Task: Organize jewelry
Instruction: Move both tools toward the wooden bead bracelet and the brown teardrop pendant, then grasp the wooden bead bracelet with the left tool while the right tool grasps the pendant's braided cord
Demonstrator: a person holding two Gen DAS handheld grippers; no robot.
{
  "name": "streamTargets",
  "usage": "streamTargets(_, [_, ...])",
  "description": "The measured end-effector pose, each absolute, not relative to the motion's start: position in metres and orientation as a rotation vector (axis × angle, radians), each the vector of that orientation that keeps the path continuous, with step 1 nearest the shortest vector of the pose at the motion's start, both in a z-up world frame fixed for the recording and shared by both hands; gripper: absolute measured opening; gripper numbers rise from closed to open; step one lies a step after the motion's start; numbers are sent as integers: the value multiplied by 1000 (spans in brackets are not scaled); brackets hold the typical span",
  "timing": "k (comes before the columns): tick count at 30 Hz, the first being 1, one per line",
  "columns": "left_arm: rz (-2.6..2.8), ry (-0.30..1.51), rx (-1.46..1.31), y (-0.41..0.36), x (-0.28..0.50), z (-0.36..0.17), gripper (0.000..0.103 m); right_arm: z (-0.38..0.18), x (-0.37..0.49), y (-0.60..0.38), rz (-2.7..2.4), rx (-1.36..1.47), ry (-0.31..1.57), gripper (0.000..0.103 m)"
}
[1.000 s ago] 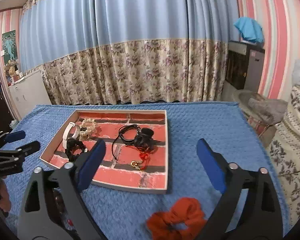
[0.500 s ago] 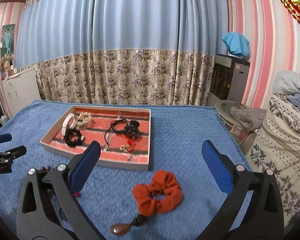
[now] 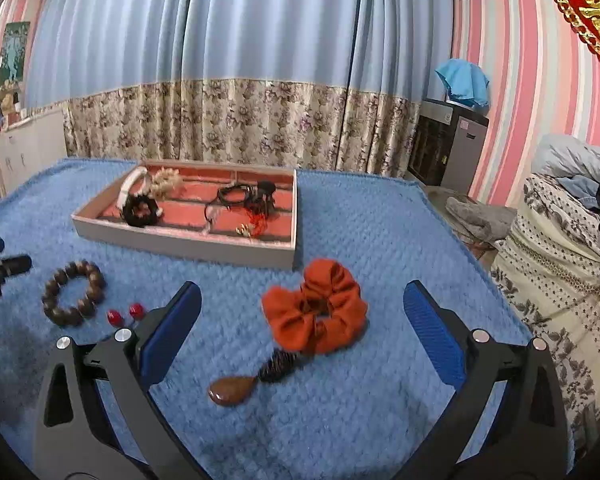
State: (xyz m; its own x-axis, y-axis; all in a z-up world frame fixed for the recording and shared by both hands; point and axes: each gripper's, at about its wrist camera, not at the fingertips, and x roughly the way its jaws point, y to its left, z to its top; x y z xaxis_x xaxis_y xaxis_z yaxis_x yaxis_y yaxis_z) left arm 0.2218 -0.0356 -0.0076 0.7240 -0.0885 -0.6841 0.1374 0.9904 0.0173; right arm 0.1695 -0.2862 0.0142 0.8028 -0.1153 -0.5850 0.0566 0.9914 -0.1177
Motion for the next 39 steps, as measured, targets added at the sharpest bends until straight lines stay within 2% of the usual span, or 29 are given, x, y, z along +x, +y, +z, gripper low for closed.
streamTargets(15, [-133,821,42,-38,231,-34,89,-21,175,-287,-115,-95,707,97])
streamTargets(18, [-130,824,36,-38,233,-35,89,-24,179,-286,-117,-104,728,93])
streamTargets(29, [-125,816,123,-59,243,-41,89,-39,193,-293,-96,-33,853,72])
streamTargets(34, [-129,835,120,-59,250,-45,88,-46,199,-295,-87,-19,901,53])
streamTargets(39, [-145,847,120,-59,252,-47,88,-48,200,-290,-84,-48,916,46])
